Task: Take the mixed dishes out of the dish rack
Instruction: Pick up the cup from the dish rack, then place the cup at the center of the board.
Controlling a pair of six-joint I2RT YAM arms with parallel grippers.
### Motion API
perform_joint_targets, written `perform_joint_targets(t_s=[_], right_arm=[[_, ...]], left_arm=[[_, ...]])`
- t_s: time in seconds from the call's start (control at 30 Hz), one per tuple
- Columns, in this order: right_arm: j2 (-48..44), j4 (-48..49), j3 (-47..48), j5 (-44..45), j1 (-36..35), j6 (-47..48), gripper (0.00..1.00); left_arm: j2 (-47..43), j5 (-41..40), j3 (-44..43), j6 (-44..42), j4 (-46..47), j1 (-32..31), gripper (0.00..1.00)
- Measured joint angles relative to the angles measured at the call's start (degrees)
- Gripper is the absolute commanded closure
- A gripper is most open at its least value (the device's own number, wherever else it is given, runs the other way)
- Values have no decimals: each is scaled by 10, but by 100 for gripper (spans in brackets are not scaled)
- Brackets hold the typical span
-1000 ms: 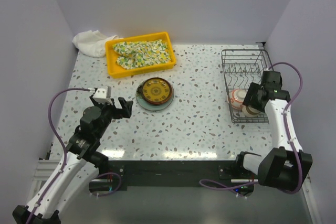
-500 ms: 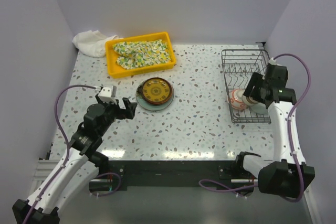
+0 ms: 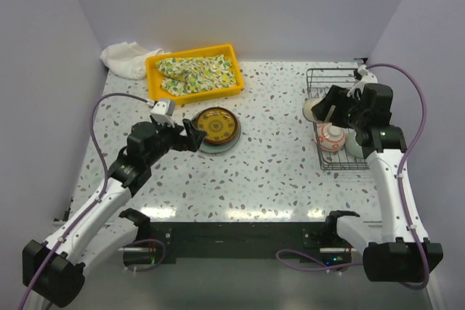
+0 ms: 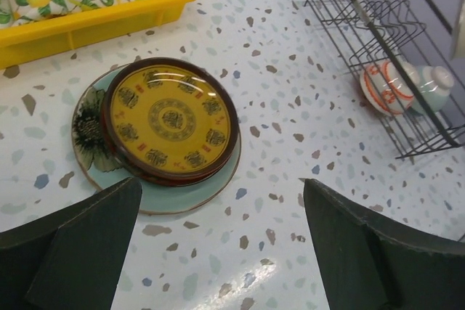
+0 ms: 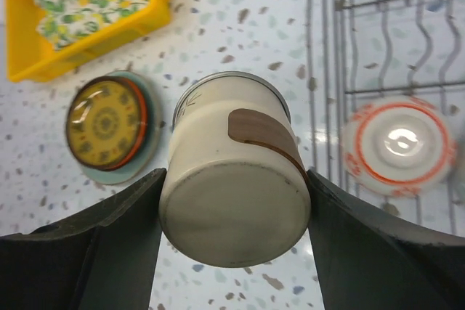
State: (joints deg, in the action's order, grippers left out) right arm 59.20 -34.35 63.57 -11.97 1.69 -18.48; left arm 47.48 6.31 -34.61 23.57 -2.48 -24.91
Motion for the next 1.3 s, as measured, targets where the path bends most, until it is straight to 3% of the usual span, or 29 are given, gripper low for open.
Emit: perform_joint_targets(t_s=[0.4,0.7,0.97,1.17,1.3], right_arm=[[0,284,-169,-193,-101,-166,77],[38,478,-213,-242,-186,-273,77],[62,558,-226,-254,-223,-320,76],[71,600,-234,-263,-238,-343,76],[72,618,-252,-266,-242,-356,76]], left_arm=[[109,82,-54,91,113,-26,4],[167,118,-61,150,198,-65,8],[193,144,-61,203,266,-86,14],[207,161,-61,233,298,-90,33],[209,172,-61,254,322,-92,53]])
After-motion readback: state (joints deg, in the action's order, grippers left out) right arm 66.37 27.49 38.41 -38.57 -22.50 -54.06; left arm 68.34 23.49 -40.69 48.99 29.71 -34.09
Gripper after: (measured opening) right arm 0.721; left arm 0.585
